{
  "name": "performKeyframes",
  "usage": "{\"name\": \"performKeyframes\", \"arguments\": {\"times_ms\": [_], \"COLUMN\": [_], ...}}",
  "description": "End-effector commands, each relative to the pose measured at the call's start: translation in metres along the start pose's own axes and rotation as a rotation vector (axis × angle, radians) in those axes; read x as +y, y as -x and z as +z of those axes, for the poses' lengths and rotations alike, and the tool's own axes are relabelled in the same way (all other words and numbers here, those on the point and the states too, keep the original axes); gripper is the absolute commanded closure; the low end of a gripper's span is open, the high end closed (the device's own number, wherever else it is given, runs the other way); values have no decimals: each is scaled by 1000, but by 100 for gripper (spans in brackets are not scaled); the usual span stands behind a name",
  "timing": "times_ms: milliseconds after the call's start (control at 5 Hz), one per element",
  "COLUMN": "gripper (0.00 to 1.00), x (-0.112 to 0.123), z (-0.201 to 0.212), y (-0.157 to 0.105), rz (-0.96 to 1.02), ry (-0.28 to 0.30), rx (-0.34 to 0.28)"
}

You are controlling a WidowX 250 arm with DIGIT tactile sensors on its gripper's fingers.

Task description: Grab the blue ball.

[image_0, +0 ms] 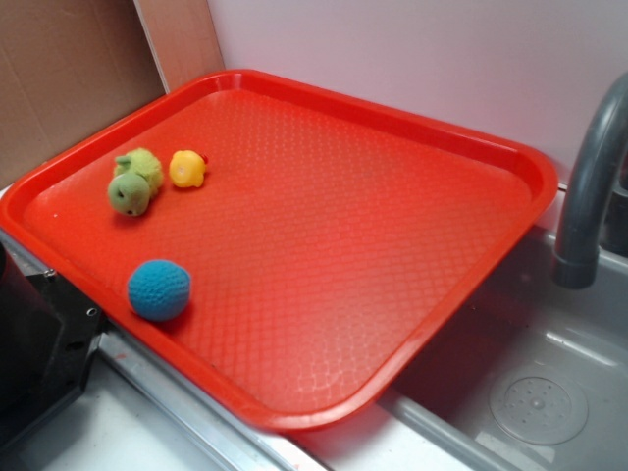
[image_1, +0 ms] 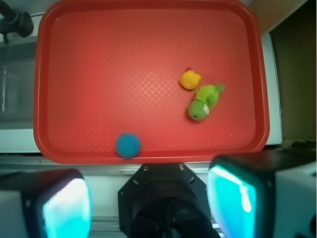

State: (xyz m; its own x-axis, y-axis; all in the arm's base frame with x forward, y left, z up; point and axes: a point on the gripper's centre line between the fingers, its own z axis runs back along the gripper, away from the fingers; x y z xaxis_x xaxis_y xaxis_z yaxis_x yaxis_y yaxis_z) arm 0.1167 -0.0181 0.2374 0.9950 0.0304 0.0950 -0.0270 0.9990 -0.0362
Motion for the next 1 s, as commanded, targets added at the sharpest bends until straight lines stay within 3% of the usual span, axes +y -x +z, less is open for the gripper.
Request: {"name": "performKeyframes", "arguments": {"times_ms": [0, 200, 400, 600, 800], "gripper": [0, 0, 0, 0, 0], "x": [0, -27, -51, -54, -53], "z": [0, -51, -99, -143, -162], "y": [0, 7, 9, 9, 3], "rz": [0, -16, -48, -42, -44], "ry": [0, -37, 48, 42, 40], "rx": [0, 71, 106, 128, 128]}}
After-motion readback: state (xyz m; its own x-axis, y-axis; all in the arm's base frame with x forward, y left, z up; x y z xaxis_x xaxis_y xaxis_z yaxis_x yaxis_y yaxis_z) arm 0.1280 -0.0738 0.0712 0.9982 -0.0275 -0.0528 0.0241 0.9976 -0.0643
